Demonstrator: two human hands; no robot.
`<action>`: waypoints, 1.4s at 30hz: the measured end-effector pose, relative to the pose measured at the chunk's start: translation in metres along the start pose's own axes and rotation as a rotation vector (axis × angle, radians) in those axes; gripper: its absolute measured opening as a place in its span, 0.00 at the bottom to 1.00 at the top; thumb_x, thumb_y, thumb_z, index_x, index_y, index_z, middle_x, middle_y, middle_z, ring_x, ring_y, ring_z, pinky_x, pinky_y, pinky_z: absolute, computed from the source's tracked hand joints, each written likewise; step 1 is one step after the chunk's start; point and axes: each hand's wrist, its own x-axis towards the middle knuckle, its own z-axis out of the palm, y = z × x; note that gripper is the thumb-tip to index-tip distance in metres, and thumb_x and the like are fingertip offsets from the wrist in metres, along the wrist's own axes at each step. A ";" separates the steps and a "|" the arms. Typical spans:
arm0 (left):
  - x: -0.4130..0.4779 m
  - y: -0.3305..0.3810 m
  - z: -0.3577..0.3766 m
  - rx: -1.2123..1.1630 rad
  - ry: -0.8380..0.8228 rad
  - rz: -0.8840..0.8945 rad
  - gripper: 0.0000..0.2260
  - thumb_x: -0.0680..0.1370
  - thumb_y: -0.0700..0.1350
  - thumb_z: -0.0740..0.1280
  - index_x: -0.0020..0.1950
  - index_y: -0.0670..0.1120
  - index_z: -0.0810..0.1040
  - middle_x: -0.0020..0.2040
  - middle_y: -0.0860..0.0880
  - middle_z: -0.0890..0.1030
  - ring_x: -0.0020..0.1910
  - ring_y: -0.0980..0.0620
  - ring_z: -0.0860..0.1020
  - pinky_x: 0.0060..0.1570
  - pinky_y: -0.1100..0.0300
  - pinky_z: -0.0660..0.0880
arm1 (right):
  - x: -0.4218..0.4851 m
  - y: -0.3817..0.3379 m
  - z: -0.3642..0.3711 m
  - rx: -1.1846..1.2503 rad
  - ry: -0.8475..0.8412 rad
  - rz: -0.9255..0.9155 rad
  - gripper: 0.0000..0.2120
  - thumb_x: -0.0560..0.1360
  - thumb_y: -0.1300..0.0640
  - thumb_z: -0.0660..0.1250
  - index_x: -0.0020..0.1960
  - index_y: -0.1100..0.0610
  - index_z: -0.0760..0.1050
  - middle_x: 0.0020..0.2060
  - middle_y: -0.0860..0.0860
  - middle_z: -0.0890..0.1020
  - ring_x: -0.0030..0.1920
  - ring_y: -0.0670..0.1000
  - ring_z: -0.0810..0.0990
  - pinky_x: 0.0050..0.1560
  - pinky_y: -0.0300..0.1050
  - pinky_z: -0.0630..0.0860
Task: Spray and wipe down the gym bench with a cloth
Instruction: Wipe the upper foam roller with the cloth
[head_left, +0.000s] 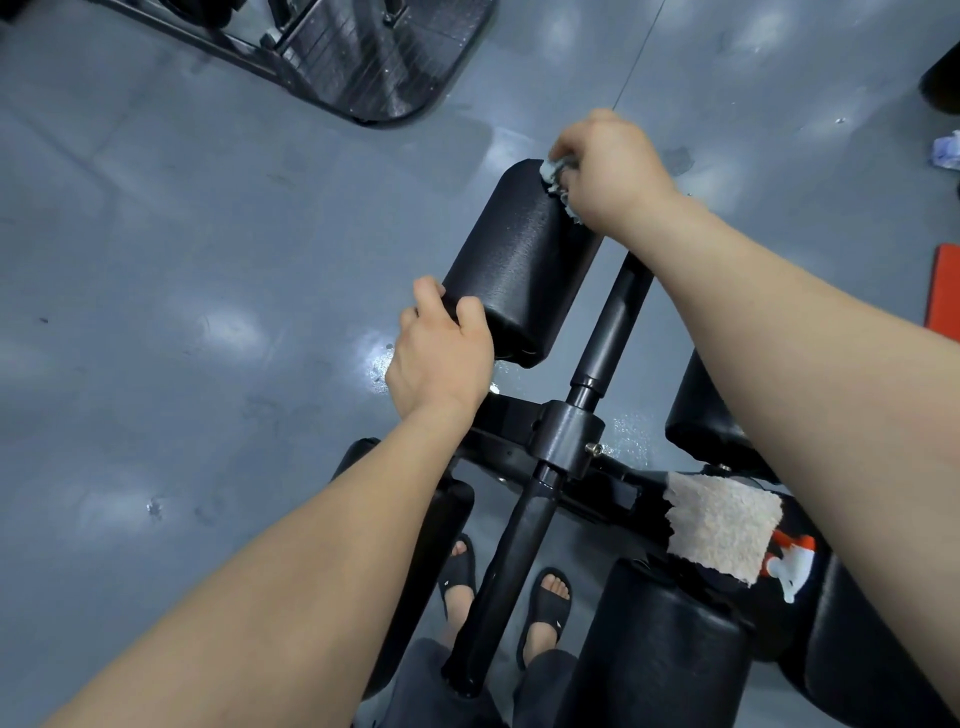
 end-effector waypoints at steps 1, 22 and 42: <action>0.000 0.000 0.000 0.002 0.000 0.001 0.11 0.82 0.54 0.53 0.60 0.52 0.65 0.51 0.51 0.71 0.46 0.44 0.71 0.47 0.52 0.63 | 0.001 0.001 0.001 0.000 -0.005 -0.001 0.17 0.77 0.65 0.61 0.63 0.56 0.80 0.61 0.60 0.75 0.61 0.63 0.76 0.61 0.49 0.73; 0.000 0.001 -0.001 -0.025 0.037 -0.057 0.17 0.84 0.49 0.51 0.70 0.48 0.70 0.69 0.48 0.73 0.60 0.42 0.75 0.52 0.51 0.62 | -0.029 -0.027 -0.012 0.058 -0.227 -0.065 0.21 0.76 0.68 0.62 0.61 0.50 0.83 0.46 0.48 0.82 0.53 0.52 0.82 0.58 0.42 0.78; 0.003 -0.003 0.000 -0.021 0.045 -0.058 0.15 0.83 0.46 0.52 0.66 0.49 0.72 0.65 0.47 0.74 0.46 0.45 0.69 0.47 0.52 0.62 | -0.089 -0.055 0.007 0.088 -0.272 -0.295 0.20 0.79 0.65 0.62 0.65 0.49 0.82 0.47 0.43 0.74 0.52 0.46 0.74 0.39 0.34 0.63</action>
